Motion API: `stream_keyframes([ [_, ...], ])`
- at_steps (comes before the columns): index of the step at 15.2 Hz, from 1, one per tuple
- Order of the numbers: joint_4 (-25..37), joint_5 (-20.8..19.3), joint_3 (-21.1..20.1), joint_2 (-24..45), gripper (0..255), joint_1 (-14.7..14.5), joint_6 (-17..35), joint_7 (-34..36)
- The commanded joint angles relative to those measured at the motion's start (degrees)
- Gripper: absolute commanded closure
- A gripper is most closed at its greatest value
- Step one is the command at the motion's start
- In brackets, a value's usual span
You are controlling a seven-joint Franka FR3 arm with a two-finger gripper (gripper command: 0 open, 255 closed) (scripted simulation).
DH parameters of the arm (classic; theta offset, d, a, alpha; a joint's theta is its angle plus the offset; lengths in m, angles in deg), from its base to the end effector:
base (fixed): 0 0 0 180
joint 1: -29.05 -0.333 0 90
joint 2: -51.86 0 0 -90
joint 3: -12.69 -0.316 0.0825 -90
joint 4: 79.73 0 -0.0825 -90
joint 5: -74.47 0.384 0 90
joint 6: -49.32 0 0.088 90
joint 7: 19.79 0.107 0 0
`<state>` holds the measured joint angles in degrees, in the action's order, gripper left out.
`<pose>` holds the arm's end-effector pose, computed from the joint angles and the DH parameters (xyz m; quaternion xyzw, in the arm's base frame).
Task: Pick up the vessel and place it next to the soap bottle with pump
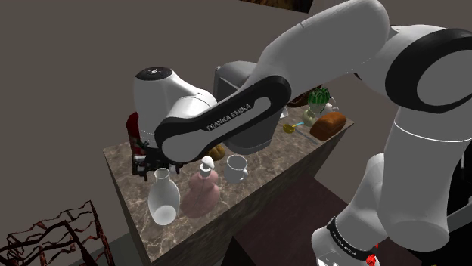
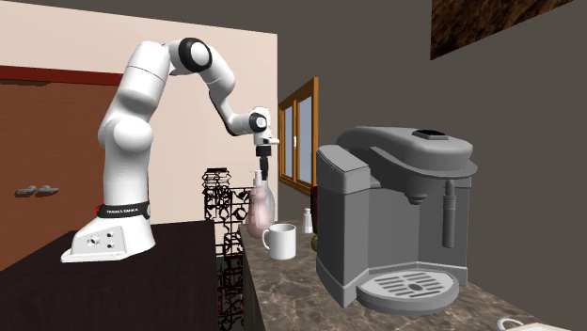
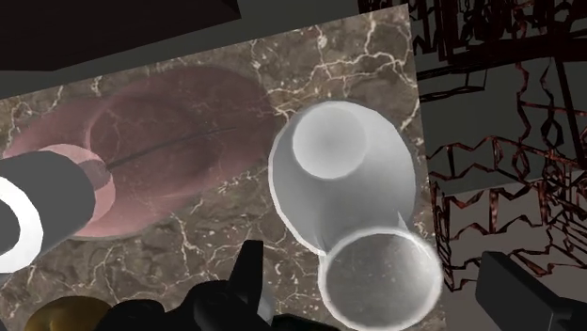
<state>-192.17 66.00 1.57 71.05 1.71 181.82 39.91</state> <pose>0.4852 0.3755 0.3088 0.9896 -0.1411 0.0255 0.0063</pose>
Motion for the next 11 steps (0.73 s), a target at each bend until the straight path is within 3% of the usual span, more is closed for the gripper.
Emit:
stream_keyframes([
  [1, 1.01, 0.55, -0.29, -1.50, 0, 0.03, -2.46, -0.30],
  [3, 2.03, 1.22, -0.57, -3.39, 0, 0.14, -5.33, -0.72],
  [11, 2.03, 1.22, -0.55, -3.40, 0, 0.12, -5.33, -0.73],
])
